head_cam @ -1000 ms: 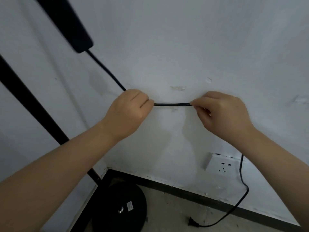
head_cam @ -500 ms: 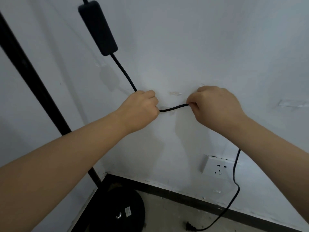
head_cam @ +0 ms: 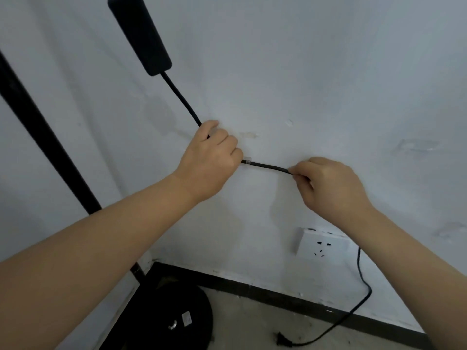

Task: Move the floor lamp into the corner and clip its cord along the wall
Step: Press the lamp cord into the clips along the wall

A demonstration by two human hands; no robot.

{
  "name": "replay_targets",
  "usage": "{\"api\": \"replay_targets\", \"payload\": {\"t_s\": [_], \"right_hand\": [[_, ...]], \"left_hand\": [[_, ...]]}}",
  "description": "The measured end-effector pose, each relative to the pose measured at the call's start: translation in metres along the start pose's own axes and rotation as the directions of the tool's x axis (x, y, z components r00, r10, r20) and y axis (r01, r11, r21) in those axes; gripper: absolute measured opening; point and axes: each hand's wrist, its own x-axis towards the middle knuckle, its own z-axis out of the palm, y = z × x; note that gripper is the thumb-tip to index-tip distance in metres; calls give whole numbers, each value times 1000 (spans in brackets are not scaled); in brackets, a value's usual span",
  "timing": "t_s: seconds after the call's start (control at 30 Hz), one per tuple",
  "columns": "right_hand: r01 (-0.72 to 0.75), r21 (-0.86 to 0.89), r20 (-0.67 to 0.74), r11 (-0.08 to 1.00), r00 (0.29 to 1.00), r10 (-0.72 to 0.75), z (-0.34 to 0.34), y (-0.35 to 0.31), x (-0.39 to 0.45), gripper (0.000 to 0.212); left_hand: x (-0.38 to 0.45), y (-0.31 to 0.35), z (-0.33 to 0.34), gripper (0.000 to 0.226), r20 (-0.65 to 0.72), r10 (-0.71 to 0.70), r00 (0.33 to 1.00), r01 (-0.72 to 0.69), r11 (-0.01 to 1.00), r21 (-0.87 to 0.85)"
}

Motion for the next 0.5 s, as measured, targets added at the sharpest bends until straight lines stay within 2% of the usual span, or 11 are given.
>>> {"api": "replay_targets", "payload": {"t_s": [0.07, 0.13, 0.23, 0.37, 0.5], "right_hand": [[-22, 102, -17, 995, 1000, 24, 5, 4, -10, 24], [-130, 271, 14, 954, 991, 131, 8, 10, -18, 21], [-368, 531, 200, 764, 930, 309, 10, 24, -33, 25], [-525, 603, 261, 601, 841, 473, 11, 41, -58, 30], [-564, 570, 276, 597, 816, 508, -7, 56, -79, 24]], "left_hand": [[0, 8, 3, 20, -30, -32, 999, 30, 998, -50], [1, 21, 6, 16, -66, -65, 996, 57, 990, -126], [8, 48, 7, 11, -88, -42, 995, 18, 965, -260], [20, 80, 9, 14, -152, 27, 988, -83, 921, -380], [39, 91, 10, 21, -205, 46, 978, -139, 873, -468]]}}
